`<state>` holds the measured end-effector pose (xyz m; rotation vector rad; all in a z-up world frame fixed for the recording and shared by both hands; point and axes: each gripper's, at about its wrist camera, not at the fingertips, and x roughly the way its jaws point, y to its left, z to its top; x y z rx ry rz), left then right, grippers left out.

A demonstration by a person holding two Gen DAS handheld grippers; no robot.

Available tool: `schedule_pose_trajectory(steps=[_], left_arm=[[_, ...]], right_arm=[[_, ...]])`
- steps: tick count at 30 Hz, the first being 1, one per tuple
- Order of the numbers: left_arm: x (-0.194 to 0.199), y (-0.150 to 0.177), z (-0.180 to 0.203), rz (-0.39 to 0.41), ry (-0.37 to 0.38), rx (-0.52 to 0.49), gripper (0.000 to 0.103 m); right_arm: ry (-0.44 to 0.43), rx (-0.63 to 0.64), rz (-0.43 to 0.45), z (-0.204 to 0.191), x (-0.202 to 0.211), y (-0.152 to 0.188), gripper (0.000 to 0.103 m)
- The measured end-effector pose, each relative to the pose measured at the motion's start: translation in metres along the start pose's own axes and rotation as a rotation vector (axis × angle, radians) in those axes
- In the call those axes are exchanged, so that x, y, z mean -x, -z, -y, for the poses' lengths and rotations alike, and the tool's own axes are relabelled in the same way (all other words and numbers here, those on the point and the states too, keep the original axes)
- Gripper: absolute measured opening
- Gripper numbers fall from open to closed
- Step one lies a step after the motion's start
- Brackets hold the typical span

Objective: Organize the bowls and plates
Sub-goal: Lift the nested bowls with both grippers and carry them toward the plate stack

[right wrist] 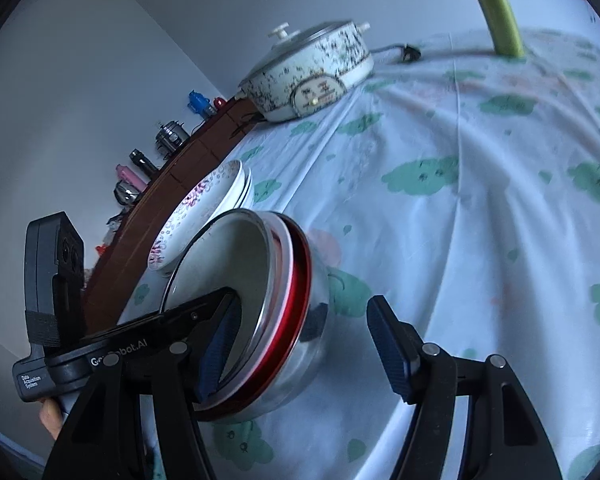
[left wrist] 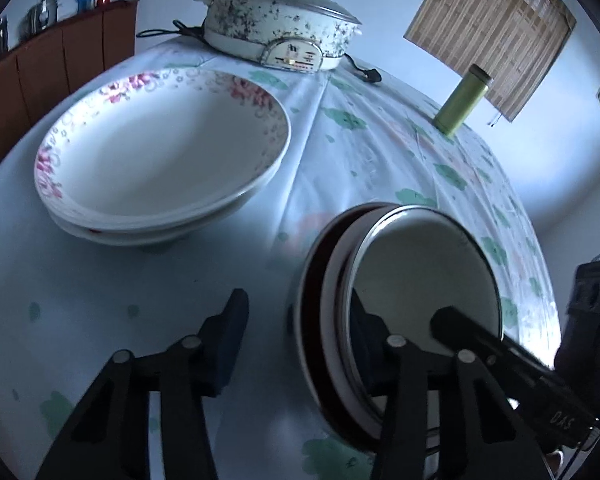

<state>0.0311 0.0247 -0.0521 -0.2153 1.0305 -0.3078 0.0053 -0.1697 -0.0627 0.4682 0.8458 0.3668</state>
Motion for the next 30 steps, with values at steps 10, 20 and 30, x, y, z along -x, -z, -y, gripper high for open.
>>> schedule_pose_trajectory(steps=[10, 20, 30], left_arm=[[0.003, 0.002, 0.013, 0.038, 0.016, -0.009, 0.027], [0.016, 0.014, 0.021, 0.056, -0.002, -0.06, 0.025], [0.033, 0.017, 0.014, 0.079, -0.031, -0.103, 0.025]], right_arm=[[-0.021, -0.035, -0.05, -0.004, -0.013, 0.0, 0.048], [0.032, -0.052, -0.047, -0.002, -0.002, 0.008, 0.035], [0.023, -0.108, -0.07, -0.013, -0.004, 0.015, 0.033]])
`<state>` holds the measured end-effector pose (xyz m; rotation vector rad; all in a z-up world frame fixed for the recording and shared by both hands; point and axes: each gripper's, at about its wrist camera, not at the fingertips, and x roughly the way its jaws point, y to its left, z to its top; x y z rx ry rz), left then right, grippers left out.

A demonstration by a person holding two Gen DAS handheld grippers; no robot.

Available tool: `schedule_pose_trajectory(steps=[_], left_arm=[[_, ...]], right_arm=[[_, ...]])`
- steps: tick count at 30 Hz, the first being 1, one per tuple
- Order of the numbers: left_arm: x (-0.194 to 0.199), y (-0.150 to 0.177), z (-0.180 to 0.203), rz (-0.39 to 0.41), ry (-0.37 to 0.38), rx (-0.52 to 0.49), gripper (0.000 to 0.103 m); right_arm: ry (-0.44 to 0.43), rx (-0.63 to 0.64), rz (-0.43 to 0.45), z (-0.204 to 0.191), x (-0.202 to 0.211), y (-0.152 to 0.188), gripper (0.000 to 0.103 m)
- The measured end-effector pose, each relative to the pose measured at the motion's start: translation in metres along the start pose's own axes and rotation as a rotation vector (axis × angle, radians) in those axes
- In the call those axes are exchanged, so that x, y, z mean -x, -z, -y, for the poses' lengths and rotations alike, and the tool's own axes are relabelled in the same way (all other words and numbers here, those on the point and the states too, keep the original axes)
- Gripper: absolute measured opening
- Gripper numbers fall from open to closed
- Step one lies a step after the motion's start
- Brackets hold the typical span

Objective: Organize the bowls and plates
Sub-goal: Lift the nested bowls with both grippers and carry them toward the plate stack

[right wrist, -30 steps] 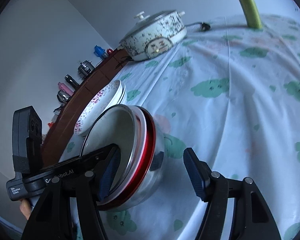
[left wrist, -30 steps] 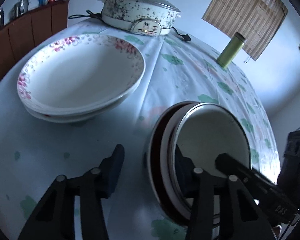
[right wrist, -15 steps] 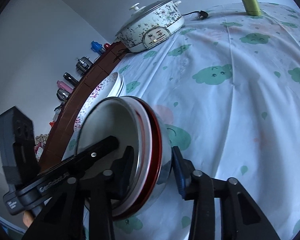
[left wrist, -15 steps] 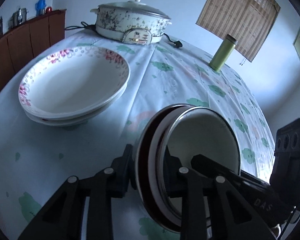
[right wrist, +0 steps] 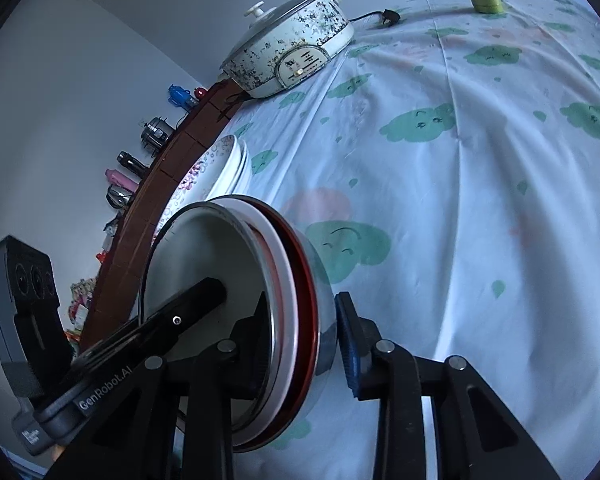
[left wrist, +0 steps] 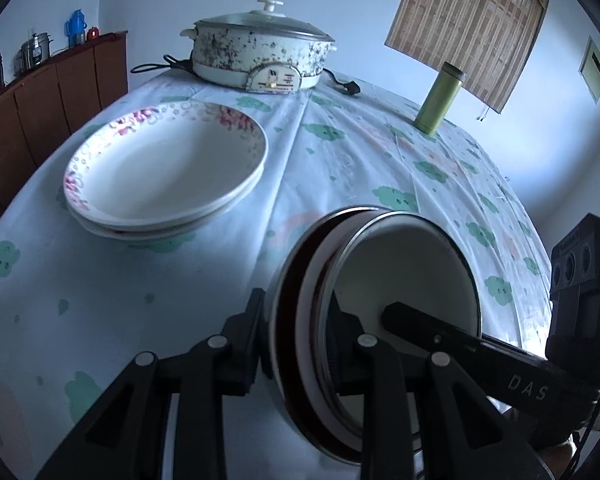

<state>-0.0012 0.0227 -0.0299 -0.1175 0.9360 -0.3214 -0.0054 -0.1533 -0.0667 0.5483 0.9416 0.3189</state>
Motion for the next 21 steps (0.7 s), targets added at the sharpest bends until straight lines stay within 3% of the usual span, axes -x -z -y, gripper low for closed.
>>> schedule_pose_trajectory(steps=[10, 21], left_arm=[[0.023, -0.01, -0.017, 0.043, 0.009, -0.003, 0.025], [0.046, -0.041, -0.043, 0.1, -0.017, -0.001, 0.025]], right_arm=[[0.017, 0.04, 0.011, -0.033, 0.003, -0.006, 0.033], [-0.014, 0.093, 0.037, -0.077, -0.005, -0.033, 0.033]])
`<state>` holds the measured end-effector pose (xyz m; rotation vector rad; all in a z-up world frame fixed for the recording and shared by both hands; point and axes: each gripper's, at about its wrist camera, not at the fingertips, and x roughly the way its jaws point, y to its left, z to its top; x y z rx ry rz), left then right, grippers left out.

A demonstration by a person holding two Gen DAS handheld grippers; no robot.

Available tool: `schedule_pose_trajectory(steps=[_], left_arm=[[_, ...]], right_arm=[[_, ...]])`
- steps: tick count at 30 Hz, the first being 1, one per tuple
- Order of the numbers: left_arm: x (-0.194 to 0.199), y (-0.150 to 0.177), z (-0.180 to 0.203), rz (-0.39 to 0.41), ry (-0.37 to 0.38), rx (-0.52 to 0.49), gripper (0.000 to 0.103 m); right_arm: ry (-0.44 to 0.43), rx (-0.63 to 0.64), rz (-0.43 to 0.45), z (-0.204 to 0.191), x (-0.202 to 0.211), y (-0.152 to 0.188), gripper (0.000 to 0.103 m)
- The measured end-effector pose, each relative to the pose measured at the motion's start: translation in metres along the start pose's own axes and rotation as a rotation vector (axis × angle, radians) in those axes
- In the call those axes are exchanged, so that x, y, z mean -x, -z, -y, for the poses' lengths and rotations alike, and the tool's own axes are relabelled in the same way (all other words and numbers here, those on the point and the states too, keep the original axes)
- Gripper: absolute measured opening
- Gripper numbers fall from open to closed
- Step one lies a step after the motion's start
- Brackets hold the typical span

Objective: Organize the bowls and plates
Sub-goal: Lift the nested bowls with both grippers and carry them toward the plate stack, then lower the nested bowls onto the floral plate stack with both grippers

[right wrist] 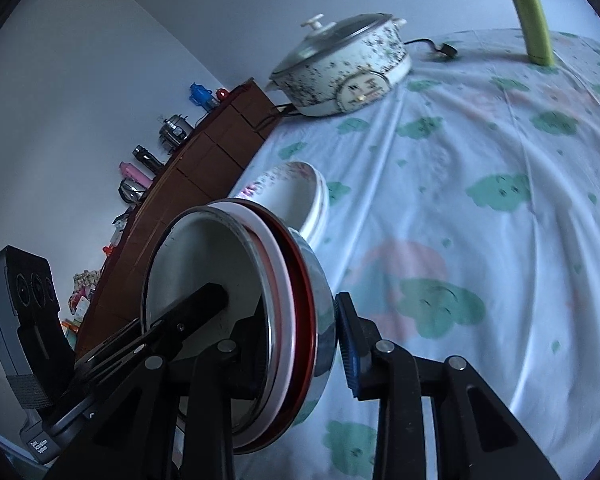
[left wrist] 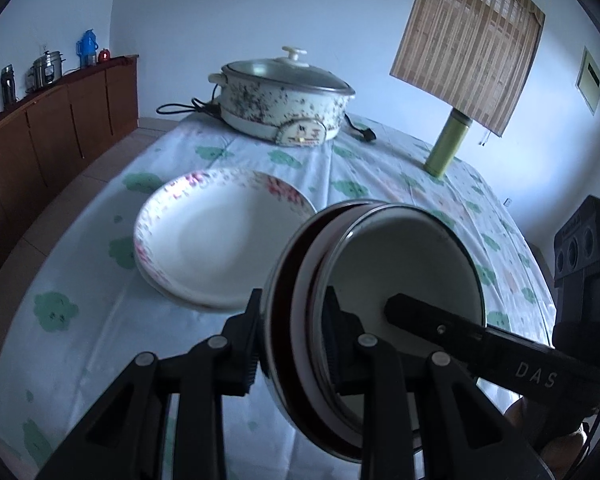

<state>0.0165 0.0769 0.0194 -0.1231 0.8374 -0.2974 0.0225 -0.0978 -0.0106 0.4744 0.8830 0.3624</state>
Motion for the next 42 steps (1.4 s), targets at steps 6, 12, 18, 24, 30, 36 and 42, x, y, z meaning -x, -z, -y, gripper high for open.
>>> schedule_pose_trajectory(steps=[6, 12, 18, 24, 30, 36, 42], left_arm=[[-0.003, -0.021, -0.018, 0.009, -0.011, 0.015, 0.025], [-0.013, -0.041, -0.033, -0.003, -0.016, 0.022, 0.025], [-0.024, -0.054, -0.041, -0.014, -0.025, 0.015, 0.026], [-0.038, -0.063, -0.053, -0.026, -0.022, 0.028, 0.026], [-0.048, -0.069, -0.064, -0.037, -0.026, 0.048, 0.027], [-0.058, -0.074, -0.075, -0.051, -0.032, 0.068, 0.027], [-0.069, -0.075, -0.083, -0.079, -0.031, 0.086, 0.027]], right_arm=[[-0.009, 0.014, 0.0, -0.017, -0.014, -0.02, 0.033], [-0.016, 0.01, -0.005, -0.027, -0.031, -0.036, 0.033], [-0.021, -0.015, -0.011, -0.029, -0.047, -0.05, 0.033], [-0.014, -0.028, -0.015, -0.029, -0.064, -0.059, 0.033], [0.002, -0.028, -0.029, -0.032, -0.08, -0.065, 0.033], [0.013, -0.027, -0.048, -0.036, -0.094, -0.068, 0.033], [0.018, -0.029, -0.064, -0.035, -0.106, -0.07, 0.033]])
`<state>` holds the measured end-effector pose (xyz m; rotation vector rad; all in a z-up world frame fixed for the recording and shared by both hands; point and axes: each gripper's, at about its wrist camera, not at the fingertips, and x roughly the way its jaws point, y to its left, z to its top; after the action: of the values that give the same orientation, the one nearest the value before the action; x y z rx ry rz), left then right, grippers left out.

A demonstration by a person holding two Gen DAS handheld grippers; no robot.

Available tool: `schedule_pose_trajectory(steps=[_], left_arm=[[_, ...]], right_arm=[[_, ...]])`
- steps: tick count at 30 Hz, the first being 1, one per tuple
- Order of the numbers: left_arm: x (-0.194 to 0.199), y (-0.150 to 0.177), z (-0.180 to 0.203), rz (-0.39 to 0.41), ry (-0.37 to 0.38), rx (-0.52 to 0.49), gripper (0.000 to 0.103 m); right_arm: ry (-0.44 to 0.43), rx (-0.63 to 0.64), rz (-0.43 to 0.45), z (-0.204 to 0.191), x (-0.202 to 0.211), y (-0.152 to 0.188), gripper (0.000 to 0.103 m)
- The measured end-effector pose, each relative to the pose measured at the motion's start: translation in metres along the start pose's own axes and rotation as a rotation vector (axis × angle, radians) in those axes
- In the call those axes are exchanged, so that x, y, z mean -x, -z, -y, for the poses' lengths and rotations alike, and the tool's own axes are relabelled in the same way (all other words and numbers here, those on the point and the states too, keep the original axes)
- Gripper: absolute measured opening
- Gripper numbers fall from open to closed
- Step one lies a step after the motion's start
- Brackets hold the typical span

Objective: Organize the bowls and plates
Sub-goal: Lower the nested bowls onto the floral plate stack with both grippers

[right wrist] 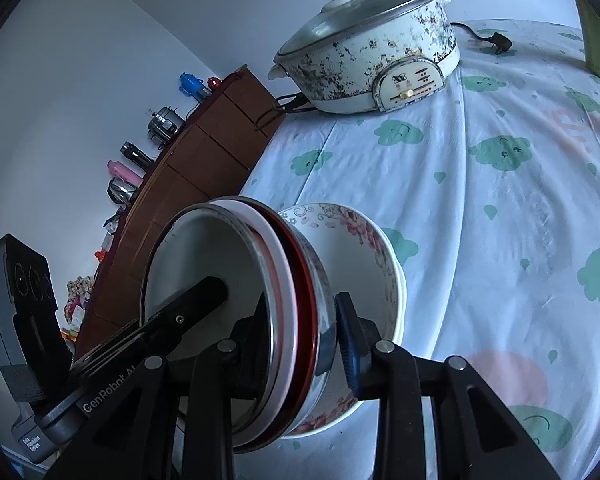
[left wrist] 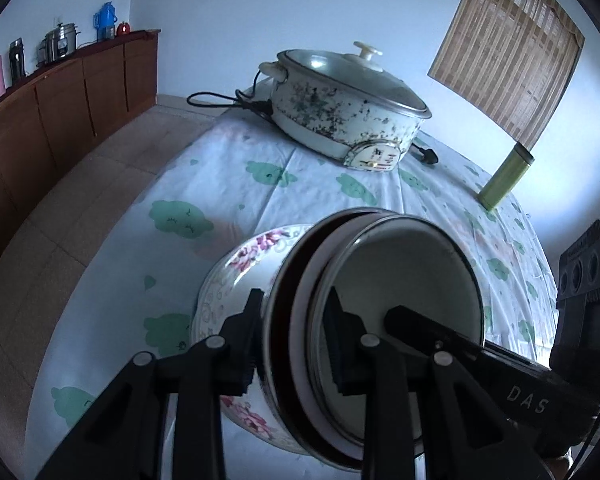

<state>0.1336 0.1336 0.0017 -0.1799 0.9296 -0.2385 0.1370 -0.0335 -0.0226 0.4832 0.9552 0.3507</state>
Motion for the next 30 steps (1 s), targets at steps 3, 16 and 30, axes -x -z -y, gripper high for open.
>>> schedule_pose_trajectory(steps=[3, 16, 30], left_arm=[[-0.004, 0.001, -0.001, -0.009, -0.006, 0.001, 0.027], [-0.014, -0.003, -0.006, -0.033, -0.023, 0.016, 0.027], [-0.026, -0.004, -0.015, -0.078, -0.005, 0.067, 0.028]], right_arm=[[0.005, -0.005, -0.008, 0.002, -0.004, -0.001, 0.033], [0.023, 0.0, -0.037, 0.0, -0.017, -0.006, 0.033], [0.129, 0.095, -0.002, -0.012, -0.027, -0.006, 0.033]])
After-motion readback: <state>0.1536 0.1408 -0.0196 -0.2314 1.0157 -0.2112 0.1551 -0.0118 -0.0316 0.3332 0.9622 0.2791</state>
